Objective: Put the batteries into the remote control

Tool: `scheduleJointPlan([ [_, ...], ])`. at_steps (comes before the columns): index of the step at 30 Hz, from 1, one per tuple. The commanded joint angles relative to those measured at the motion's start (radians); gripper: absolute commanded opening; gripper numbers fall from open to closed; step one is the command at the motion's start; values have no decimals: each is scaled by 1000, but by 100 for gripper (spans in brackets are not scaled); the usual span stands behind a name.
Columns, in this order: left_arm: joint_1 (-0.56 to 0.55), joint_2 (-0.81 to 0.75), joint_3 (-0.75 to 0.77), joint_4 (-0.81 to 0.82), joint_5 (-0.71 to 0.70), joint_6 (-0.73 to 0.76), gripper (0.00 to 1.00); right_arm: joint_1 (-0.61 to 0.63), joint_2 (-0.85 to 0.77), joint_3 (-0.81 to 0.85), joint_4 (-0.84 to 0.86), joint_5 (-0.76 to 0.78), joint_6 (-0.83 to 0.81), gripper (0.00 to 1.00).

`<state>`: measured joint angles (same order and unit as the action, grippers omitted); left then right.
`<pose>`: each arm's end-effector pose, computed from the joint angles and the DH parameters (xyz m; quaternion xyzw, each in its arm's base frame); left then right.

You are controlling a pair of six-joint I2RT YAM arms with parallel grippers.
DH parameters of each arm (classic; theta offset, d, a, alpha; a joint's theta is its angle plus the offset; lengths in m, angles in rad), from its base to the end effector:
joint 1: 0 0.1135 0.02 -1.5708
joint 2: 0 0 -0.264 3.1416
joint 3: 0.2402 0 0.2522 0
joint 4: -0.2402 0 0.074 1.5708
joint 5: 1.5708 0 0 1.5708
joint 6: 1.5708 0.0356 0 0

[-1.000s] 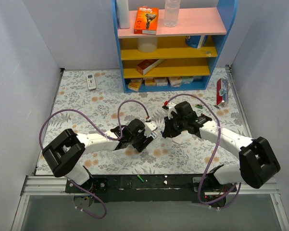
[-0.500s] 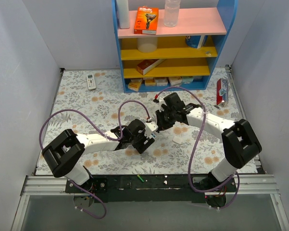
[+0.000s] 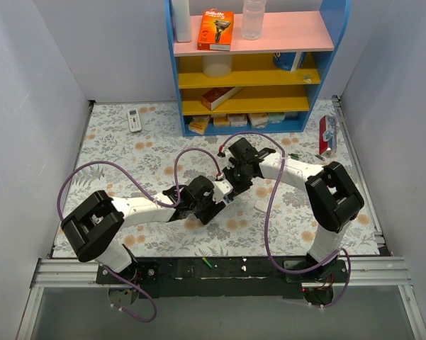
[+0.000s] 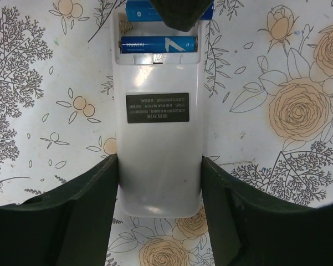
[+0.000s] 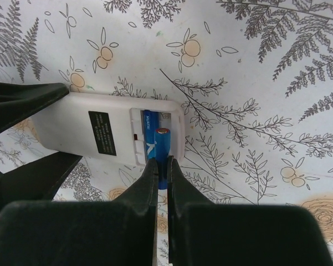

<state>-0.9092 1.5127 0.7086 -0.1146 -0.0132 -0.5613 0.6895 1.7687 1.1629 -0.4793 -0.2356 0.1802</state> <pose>0.1751 -0.2241 0.1551 0.1619 0.9334 -0.2102 0.2417 0.2710 0.2342 0.1861 -0.2702 0.9257 0.2041 0.1685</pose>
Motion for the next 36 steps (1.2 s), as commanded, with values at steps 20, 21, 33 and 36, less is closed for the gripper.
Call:
scheduleJointPlan([
  [20,-5,-14,29,-39,88,-5,35,64,67,115,-156,151,41,1],
  [21,-5,-14,29,-39,88,-5,35,65,69,118,-157,154,42,1],
  [33,-5,-19,31,-43,91,-6,34,87,90,159,-183,156,44,18],
  [36,-5,-23,32,-43,91,-5,35,88,89,165,-189,157,44,19],
])
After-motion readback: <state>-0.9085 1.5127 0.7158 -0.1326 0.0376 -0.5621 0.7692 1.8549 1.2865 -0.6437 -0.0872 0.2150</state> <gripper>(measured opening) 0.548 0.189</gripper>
